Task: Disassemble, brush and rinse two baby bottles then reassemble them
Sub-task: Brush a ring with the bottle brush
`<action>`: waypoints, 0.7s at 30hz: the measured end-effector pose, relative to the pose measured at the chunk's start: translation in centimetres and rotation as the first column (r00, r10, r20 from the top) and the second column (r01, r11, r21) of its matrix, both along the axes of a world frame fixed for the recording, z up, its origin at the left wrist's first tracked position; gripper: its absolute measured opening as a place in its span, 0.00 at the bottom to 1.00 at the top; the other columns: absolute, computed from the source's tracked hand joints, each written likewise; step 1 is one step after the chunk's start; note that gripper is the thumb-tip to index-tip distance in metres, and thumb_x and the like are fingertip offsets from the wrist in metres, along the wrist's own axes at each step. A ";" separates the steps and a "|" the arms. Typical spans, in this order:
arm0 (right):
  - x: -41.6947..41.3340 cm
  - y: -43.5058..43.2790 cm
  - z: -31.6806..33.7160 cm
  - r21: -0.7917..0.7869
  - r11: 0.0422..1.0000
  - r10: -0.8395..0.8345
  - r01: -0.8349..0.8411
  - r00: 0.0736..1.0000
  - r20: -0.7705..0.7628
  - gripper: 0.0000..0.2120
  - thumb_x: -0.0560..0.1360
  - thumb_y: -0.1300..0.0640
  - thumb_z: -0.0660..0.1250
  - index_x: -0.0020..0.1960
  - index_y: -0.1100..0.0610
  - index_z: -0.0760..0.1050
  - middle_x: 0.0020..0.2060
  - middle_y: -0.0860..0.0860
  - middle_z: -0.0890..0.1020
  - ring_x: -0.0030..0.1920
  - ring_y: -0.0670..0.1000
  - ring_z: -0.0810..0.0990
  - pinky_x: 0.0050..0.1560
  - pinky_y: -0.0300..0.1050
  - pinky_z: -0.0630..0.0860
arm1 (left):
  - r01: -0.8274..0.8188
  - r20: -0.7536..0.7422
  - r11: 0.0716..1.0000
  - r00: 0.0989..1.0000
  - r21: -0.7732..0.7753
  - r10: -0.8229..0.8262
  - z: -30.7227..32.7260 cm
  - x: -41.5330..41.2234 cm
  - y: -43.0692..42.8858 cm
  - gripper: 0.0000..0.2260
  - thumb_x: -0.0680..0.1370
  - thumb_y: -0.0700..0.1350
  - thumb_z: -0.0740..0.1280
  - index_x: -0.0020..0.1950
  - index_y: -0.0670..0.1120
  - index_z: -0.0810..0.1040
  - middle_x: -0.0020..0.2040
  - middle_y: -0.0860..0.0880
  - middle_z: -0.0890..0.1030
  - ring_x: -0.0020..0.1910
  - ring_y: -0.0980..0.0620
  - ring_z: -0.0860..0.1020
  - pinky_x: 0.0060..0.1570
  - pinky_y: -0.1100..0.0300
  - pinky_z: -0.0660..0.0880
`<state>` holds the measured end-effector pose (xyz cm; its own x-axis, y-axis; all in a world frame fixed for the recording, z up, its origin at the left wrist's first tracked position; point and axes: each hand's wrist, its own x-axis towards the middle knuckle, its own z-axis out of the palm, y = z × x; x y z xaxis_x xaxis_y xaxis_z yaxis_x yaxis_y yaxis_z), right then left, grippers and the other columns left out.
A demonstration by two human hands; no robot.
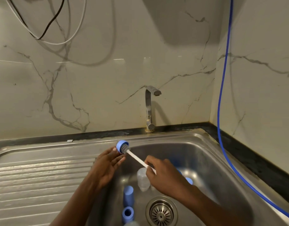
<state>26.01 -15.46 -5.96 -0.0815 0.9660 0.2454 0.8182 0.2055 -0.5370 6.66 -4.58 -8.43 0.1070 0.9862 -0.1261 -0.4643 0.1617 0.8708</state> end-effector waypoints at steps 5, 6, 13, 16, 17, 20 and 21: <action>-0.6 -0.4 -0.1 -0.110 0.988 0.094 -0.111 0.984 -0.150 0.04 0.78 0.55 0.58 0.49 0.50 0.71 0.32 0.47 0.73 0.29 0.47 0.71 0.29 0.43 0.69 | 0.060 0.078 0.996 0.995 -0.058 -0.055 0.8 0.7 -0.8 0.24 0.78 0.52 0.65 0.65 0.35 0.72 0.59 0.34 0.81 0.56 0.41 0.82 0.51 0.51 0.82; -0.8 -0.5 0.2 -0.234 0.956 0.071 -0.176 0.914 -0.399 0.05 0.78 0.56 0.57 0.48 0.50 0.72 0.31 0.48 0.73 0.25 0.46 0.68 0.24 0.40 0.66 | 0.090 0.169 0.994 0.982 -0.053 -0.080 1.0 0.7 -0.9 0.25 0.78 0.51 0.65 0.67 0.34 0.71 0.61 0.34 0.80 0.57 0.41 0.82 0.51 0.51 0.82; -0.4 -0.4 1.3 -0.421 0.802 -0.098 -0.424 0.601 -0.793 0.08 0.80 0.58 0.56 0.56 0.54 0.73 0.30 0.51 0.70 0.23 0.44 0.63 0.19 0.34 0.60 | 0.169 0.173 0.986 0.971 -0.008 -0.165 0.5 -0.4 -1.0 0.27 0.78 0.54 0.62 0.68 0.36 0.75 0.61 0.37 0.79 0.57 0.41 0.81 0.54 0.47 0.80; -0.3 -0.3 0.2 -0.162 0.987 -0.009 -0.020 0.985 -0.174 0.04 0.78 0.54 0.57 0.51 0.51 0.70 0.36 0.51 0.75 0.33 0.51 0.72 0.33 0.44 0.70 | 0.035 -0.092 0.999 0.995 0.033 -0.032 0.0 0.0 -0.4 0.16 0.80 0.45 0.63 0.63 0.36 0.74 0.57 0.30 0.78 0.47 0.44 0.82 0.51 0.52 0.78; -0.1 -0.2 -0.2 -0.062 0.998 -0.014 0.013 1.000 -0.006 0.04 0.78 0.53 0.57 0.51 0.51 0.68 0.38 0.52 0.75 0.37 0.53 0.72 0.37 0.45 0.70 | 0.031 -0.104 0.999 0.994 0.017 -0.029 0.0 0.1 -0.5 0.15 0.82 0.43 0.60 0.64 0.36 0.73 0.57 0.31 0.79 0.49 0.43 0.81 0.54 0.51 0.77; 0.1 -0.3 -0.5 0.022 1.000 0.005 -0.008 0.993 0.119 0.04 0.79 0.52 0.56 0.52 0.51 0.68 0.39 0.51 0.72 0.39 0.56 0.70 0.38 0.46 0.67 | 0.042 -0.105 0.998 0.993 -0.048 -0.047 0.3 0.6 -0.6 0.19 0.82 0.52 0.60 0.63 0.37 0.74 0.54 0.34 0.81 0.52 0.41 0.81 0.53 0.49 0.77; -0.2 -0.4 -0.4 0.008 0.999 0.032 -0.033 0.992 0.119 0.04 0.78 0.52 0.57 0.52 0.50 0.68 0.38 0.51 0.72 0.39 0.56 0.71 0.38 0.47 0.68 | 0.048 -0.106 0.997 0.993 -0.054 -0.054 0.5 0.8 -0.8 0.21 0.81 0.54 0.61 0.62 0.37 0.74 0.55 0.34 0.82 0.53 0.40 0.81 0.52 0.50 0.78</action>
<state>25.85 -15.84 -6.38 -0.1423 0.9598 0.2421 0.8690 0.2382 -0.4338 7.42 -5.36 -7.95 0.1402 0.9718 -0.1894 -0.3584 0.2281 0.9053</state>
